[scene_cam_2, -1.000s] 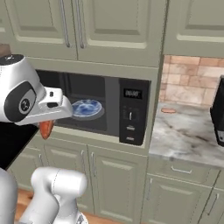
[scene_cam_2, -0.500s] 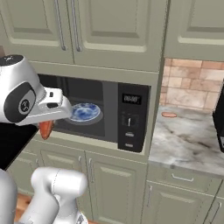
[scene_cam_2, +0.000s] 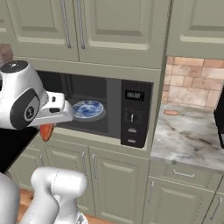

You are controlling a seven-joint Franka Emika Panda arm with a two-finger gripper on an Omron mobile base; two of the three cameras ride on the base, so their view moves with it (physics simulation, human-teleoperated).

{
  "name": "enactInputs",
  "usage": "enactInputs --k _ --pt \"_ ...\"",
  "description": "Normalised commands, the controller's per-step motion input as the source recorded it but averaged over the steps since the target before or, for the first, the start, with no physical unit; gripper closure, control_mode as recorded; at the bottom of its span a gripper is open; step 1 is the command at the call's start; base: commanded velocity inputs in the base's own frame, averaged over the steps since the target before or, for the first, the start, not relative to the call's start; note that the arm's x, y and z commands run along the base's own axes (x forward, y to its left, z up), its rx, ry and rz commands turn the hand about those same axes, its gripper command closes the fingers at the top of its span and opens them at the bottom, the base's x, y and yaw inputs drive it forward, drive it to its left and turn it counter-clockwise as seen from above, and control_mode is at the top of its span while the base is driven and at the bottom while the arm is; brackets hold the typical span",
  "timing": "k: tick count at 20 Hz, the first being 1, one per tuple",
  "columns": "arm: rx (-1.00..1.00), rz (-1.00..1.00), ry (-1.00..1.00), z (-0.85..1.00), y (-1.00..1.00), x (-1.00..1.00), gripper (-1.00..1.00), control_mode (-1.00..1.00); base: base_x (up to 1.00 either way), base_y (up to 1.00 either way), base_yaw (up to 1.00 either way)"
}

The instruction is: Pick the sweet potato from the counter and place it in the microwave.

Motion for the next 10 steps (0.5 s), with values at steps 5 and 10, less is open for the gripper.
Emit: enactInputs --k 5,10 --pt "0.19 0.01 -0.25 -0.64 0.0 0.6 1.0 -1.0 0.0 0.0 0.0" --pt "0.12 0.09 -0.25 -0.31 0.27 0.79 1.0 -1.0 0.0 0.0 0.0"
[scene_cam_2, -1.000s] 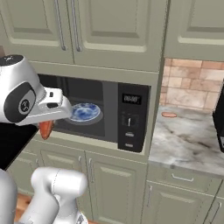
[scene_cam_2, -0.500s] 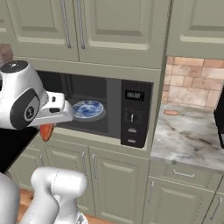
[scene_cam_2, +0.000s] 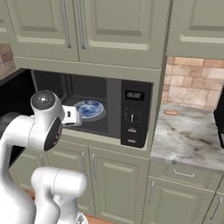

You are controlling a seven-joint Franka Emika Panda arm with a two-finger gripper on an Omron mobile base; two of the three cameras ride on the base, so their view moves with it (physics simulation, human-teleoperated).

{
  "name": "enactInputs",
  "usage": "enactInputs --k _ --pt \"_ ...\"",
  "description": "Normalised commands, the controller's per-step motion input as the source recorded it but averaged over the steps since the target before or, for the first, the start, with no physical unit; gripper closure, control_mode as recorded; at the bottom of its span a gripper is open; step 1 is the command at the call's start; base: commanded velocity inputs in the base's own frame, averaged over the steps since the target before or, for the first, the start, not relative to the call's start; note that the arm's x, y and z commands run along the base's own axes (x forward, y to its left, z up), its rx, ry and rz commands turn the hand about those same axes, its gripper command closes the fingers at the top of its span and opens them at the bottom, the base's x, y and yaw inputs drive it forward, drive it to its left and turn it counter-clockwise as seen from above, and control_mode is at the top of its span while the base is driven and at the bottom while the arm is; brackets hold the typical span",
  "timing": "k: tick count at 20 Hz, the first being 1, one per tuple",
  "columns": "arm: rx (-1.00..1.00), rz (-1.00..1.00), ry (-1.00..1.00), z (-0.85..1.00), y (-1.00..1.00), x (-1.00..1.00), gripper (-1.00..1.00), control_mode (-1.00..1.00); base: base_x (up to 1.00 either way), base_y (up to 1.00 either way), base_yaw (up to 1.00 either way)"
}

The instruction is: Pick the sweet potato from the counter and place it in the microwave.

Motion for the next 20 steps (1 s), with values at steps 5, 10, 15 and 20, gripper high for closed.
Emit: enactInputs --k 5,10,15,20 --pt "0.01 0.02 -0.17 0.0 0.44 0.9 1.0 -1.0 0.0 0.0 0.0" --pt "0.02 0.0 0.04 0.07 -0.02 1.0 1.0 -1.0 0.0 0.0 0.0" --pt "0.0 0.0 0.0 0.0 0.18 0.96 1.0 -1.0 0.0 0.0 0.0" --pt "0.0 -0.05 0.0 -0.15 0.48 0.76 1.0 -1.0 0.0 0.0 0.0"
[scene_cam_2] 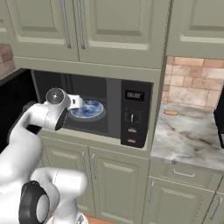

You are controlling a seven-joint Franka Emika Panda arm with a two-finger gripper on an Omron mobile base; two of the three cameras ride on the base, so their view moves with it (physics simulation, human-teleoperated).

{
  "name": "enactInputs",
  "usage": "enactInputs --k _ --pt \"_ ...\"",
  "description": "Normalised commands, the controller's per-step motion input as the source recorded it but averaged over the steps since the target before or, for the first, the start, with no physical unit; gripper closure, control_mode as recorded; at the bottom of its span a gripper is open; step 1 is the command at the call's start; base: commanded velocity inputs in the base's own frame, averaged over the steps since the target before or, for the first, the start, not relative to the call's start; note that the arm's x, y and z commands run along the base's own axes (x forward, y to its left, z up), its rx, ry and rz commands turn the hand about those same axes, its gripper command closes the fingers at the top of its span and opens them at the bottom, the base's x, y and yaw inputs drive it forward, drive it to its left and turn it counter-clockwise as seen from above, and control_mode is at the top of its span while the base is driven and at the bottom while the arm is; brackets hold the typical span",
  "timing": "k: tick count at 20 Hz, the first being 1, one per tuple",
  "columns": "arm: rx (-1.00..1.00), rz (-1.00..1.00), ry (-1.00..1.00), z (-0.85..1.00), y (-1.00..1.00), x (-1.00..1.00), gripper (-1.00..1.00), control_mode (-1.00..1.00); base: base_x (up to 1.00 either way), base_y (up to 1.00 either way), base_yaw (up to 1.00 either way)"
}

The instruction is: Pick the sweet potato from the counter and place it in the microwave.

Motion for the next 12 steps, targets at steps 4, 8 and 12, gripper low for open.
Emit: enactInputs --k 4,8,12 --pt "0.0 -0.06 0.0 -0.27 0.13 0.79 1.0 -1.0 0.0 0.0 0.0" --pt "-0.01 -0.06 0.02 -0.3 0.0 0.66 1.0 -1.0 0.0 0.0 0.0" --pt "0.0 -0.01 0.04 -0.22 -0.09 0.57 1.0 -1.0 0.0 0.0 0.0"
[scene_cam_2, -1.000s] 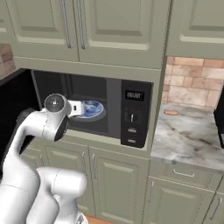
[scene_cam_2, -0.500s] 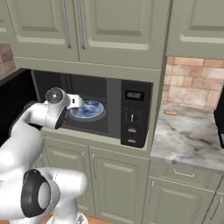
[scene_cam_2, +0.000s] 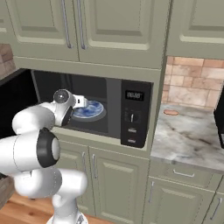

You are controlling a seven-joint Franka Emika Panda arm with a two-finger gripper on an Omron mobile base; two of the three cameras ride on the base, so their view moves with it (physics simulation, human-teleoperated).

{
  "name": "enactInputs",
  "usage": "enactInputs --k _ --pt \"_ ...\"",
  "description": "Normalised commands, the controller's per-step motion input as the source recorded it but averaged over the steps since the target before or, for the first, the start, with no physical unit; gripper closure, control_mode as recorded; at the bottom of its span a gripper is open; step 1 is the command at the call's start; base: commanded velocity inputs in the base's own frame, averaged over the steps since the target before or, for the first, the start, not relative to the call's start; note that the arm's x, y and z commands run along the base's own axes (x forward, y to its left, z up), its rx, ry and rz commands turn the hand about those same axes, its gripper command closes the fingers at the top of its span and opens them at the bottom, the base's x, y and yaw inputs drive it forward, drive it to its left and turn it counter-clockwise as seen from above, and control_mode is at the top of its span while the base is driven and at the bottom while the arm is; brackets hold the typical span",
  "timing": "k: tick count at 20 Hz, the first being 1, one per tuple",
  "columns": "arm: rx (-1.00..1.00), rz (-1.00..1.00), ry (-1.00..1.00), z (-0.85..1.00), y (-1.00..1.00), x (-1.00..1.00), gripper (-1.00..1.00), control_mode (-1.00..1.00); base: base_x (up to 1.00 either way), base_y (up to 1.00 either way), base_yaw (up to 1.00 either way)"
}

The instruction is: Pick the sweet potato from the counter and place it in the microwave.

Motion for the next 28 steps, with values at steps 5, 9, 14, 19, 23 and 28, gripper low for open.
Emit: enactInputs --k 5,9,14,19,23,28 --pt "0.0 -0.01 0.08 -0.31 0.0 0.33 1.0 -1.0 0.0 0.0 0.0" --pt "0.0 -0.02 0.09 -0.18 -0.03 0.43 1.0 -1.0 0.0 0.0 0.0" --pt "0.0 -0.01 0.06 -0.23 0.0 0.36 1.0 -1.0 0.0 0.0 0.0" --pt "0.0 0.0 0.0 -0.14 0.0 0.51 1.0 -1.0 0.0 0.0 0.0" --pt "0.0 0.0 0.0 -0.23 0.0 0.45 1.0 -1.0 0.0 0.0 0.0" --pt "0.0 0.0 0.0 -0.29 0.0 0.28 1.0 -1.0 0.0 0.0 0.0"
